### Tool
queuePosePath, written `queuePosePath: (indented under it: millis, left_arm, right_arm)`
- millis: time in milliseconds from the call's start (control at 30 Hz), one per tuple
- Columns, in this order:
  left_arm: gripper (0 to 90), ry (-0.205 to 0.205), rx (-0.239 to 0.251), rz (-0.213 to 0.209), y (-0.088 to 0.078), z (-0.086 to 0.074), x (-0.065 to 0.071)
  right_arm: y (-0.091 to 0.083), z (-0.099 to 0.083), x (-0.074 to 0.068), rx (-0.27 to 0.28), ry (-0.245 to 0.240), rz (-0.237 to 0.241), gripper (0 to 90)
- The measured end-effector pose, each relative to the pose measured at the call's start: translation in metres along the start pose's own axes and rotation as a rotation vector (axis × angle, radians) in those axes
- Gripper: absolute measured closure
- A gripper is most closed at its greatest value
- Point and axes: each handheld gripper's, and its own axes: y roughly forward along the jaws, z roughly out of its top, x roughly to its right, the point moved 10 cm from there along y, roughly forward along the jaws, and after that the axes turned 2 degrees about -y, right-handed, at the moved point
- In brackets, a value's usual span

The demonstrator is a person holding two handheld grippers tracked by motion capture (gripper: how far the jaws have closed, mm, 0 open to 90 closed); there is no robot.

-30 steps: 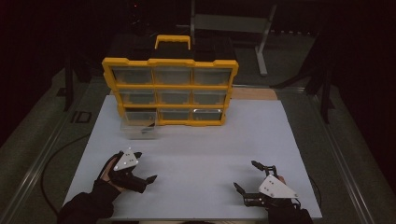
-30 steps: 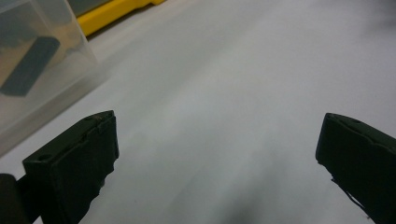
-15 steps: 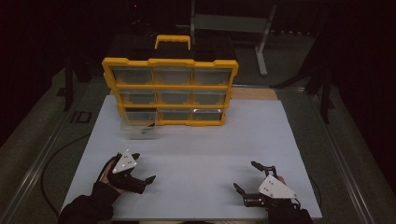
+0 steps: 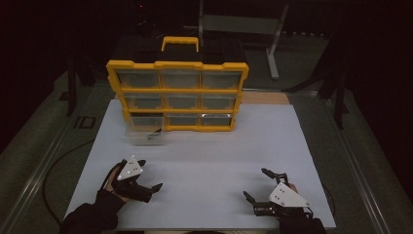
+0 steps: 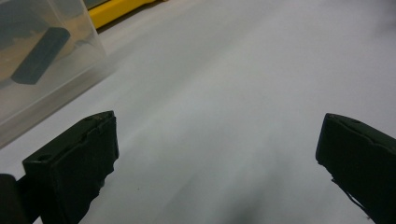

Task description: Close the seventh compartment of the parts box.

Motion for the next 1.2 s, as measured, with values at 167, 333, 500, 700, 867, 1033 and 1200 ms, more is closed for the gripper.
queuePosePath:
  millis: [167, 333, 500, 700, 867, 1033, 1200]
  left_arm:
    - [0.0, -0.005, 0.025, 0.023, -0.005, 0.007, -0.005]
    - [0.0, 0.002, 0.038, 0.024, -0.009, 0.012, -0.003]
    - [0.0, -0.006, 0.058, 0.027, -0.015, 0.020, -0.002]
    - [0.0, -0.026, 0.095, 0.048, -0.026, 0.032, -0.006]
    - [0.0, -0.019, 0.094, 0.068, -0.034, 0.041, -0.011]
    - [0.0, -0.019, 0.085, 0.100, -0.038, 0.049, -0.017]
    - [0.0, -0.025, 0.082, 0.147, -0.043, 0.057, -0.023]
  right_arm:
    - [0.000, 0.000, 0.000, 0.000, 0.003, -0.001, 8.7]
    - [-0.001, 0.000, 0.000, 0.002, 0.001, -0.002, 8.6]
    - [-0.001, 0.001, 0.000, 0.005, -0.003, -0.005, 8.6]
    - [-0.001, 0.002, -0.001, 0.006, -0.005, -0.006, 8.7]
    - [-0.001, 0.002, -0.001, 0.006, -0.003, -0.008, 8.7]
    - [-0.002, 0.002, 0.000, 0.005, -0.004, -0.010, 8.7]
    - [-0.002, 0.002, 0.000, 0.005, -0.003, -0.010, 8.7]
